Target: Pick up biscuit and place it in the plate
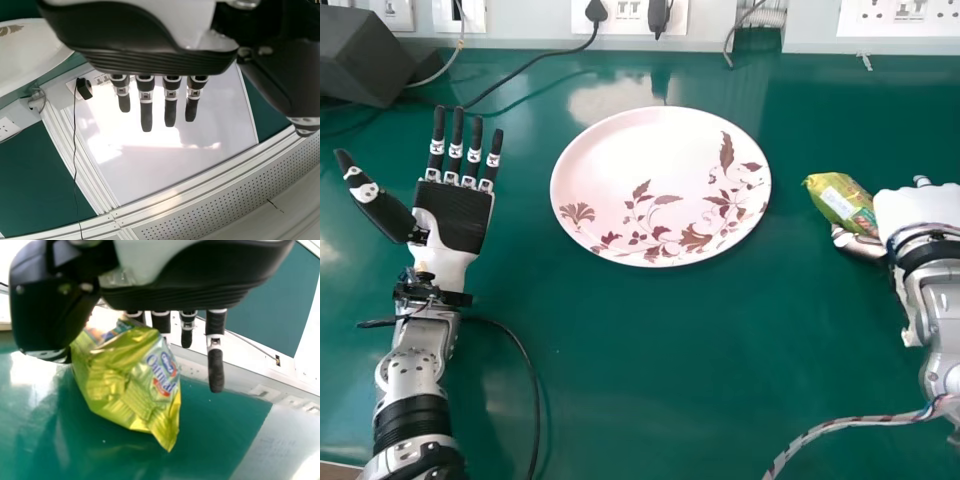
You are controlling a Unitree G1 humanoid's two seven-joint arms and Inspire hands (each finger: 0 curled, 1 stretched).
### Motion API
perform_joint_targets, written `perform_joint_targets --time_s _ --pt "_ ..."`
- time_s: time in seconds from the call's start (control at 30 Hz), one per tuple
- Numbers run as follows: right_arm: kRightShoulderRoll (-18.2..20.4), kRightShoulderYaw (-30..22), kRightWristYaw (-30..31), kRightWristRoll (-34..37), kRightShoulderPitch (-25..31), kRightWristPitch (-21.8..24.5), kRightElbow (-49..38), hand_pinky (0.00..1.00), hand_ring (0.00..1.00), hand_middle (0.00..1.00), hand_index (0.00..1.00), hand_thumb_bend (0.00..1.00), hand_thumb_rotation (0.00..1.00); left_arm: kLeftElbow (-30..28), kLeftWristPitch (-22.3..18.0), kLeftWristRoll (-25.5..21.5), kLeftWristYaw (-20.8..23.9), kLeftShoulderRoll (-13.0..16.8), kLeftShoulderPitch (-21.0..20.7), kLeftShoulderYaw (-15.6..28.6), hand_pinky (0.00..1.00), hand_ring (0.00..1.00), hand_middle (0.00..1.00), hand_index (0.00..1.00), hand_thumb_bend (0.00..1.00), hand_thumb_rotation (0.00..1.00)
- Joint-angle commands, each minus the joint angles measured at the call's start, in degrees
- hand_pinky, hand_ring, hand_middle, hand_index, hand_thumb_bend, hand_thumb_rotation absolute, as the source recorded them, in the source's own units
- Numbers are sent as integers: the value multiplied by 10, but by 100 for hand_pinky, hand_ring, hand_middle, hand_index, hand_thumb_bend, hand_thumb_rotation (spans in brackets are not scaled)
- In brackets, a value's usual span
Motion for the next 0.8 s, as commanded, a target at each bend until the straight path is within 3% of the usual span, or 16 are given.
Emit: perform_joint_targets --time_s 0.0,0.43,0.53,0.77 --pt "-6 -2 5 8 15 -3 -1 36 44 53 61 50 0 31 10 -5 -3 -21 37 6 100 86 94 95 100 37" --pt "-3 -20 58 9 11 6 -40 37 44 53 61 50 0 31 22 -12 -4 -18 39 4 100 88 95 96 100 37" --pt "-4 -24 69 10 11 5 -48 36 41 49 55 50 0 35 19 -11 -3 -16 37 5 100 88 95 96 100 37" --pt "-12 -33 99 10 10 -2 -66 37 41 49 55 50 0 46 14 -8 -6 -12 31 5 98 88 95 95 100 37"
